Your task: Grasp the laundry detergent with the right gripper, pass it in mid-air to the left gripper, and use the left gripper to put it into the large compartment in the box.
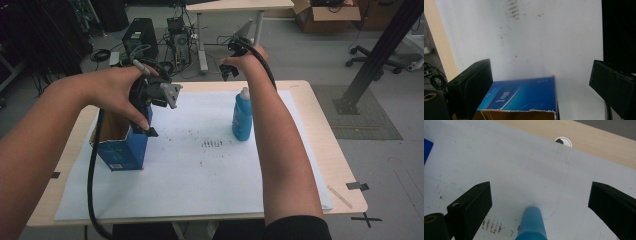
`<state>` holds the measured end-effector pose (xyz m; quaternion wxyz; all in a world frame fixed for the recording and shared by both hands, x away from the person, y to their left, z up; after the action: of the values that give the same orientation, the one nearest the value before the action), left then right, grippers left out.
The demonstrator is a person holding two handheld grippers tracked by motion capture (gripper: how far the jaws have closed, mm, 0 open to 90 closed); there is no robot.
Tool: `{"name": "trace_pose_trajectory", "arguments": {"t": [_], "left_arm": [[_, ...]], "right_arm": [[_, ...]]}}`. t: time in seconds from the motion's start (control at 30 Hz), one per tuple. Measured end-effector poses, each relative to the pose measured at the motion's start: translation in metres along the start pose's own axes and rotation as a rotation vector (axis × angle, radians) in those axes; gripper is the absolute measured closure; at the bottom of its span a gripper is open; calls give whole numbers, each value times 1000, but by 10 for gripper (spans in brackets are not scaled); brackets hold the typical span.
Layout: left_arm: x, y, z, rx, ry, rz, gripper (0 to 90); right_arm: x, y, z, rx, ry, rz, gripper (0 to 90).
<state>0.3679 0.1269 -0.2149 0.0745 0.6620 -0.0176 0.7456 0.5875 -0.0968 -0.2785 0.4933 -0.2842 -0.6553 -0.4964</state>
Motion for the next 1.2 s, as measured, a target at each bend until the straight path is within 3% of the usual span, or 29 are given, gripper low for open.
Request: {"name": "trace_pose_trajectory", "arguments": {"t": [0.6, 0.93, 1.2], "left_arm": [[-2, 3, -2, -17, -8, 0, 53], [-3, 5, -2, -17, -11, 2, 52], [-3, 9, -2, -12, -6, 2, 52]], "right_arm": [[2, -5, 3, 7, 4, 1, 50], [16, -13, 0, 6, -1, -26, 51], [35, -28, 1, 31, 11, -48, 54]]}}
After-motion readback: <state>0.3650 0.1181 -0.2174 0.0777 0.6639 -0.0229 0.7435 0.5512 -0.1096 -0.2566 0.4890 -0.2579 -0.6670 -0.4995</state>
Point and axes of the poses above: each handheld gripper's, and its own axes: x roughly backward along the jaws, y roughly out of its top, z roughly to its left, the point moved 4 cm from there along -x, roughly forward along the jaws, and after that the axes turned 3 degrees about -y, right-handed, at the moved point
